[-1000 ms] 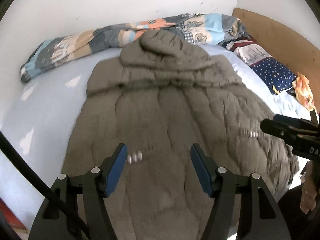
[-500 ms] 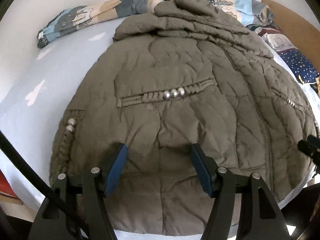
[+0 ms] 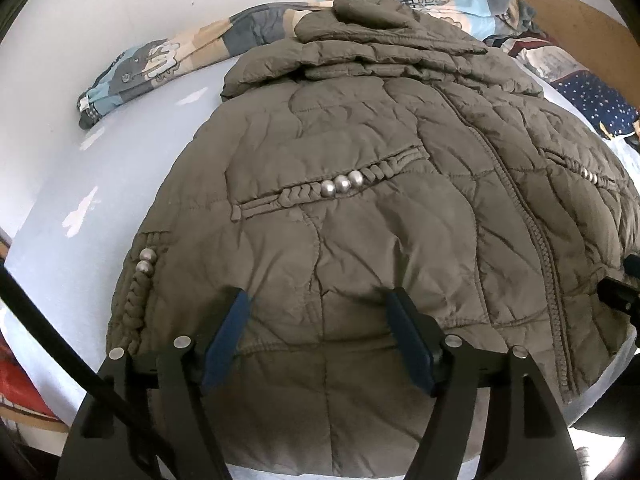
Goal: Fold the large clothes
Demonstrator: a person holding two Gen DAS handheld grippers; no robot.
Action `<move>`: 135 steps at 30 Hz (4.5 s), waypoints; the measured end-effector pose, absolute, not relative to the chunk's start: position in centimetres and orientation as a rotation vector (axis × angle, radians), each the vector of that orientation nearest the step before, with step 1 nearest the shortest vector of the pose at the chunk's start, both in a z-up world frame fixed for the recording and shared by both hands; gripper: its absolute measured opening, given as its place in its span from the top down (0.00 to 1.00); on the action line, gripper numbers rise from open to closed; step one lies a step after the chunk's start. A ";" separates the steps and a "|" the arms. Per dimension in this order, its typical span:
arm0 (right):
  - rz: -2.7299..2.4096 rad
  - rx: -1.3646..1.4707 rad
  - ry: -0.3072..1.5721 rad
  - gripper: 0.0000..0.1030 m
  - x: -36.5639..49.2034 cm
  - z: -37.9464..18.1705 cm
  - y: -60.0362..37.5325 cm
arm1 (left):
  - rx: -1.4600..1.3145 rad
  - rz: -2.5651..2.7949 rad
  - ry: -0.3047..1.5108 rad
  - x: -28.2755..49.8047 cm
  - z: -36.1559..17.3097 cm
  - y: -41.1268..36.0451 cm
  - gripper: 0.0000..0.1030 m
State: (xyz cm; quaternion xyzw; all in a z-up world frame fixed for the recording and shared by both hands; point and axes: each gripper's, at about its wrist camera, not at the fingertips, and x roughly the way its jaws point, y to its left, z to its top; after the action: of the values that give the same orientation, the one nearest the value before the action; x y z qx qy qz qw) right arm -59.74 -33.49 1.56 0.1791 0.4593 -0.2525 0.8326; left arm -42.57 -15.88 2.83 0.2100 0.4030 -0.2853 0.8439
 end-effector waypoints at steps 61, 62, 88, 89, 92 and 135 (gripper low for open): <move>-0.731 1.116 0.580 0.08 -75.7 1.7 -46.0 | -0.457 -0.447 1.245 -33.0 2.0 2.4 0.23; -0.724 1.129 0.582 0.08 -75.5 1.4 -46.1 | -0.453 -0.447 1.242 -33.1 2.0 2.4 0.23; -0.619 0.994 0.621 0.51 -70.3 0.6 -42.6 | -0.064 -0.484 0.997 -39.2 3.9 -5.1 0.60; -0.625 0.976 0.614 0.52 -70.3 0.9 -42.6 | -0.069 -0.476 1.010 -39.0 3.5 -5.1 0.57; -0.636 0.997 0.635 0.51 -70.2 0.3 -42.8 | -0.073 -0.455 1.024 -38.7 2.8 -4.9 0.46; -0.504 0.803 0.445 0.85 -71.9 9.7 -40.5 | 0.150 -0.572 0.614 -41.6 13.5 -6.5 0.77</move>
State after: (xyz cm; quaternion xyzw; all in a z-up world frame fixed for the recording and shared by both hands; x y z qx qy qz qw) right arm -71.94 -40.52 9.73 0.3832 0.2124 -0.2405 0.8661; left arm -41.62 -6.51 13.48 0.0727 0.2976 -0.2776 0.9105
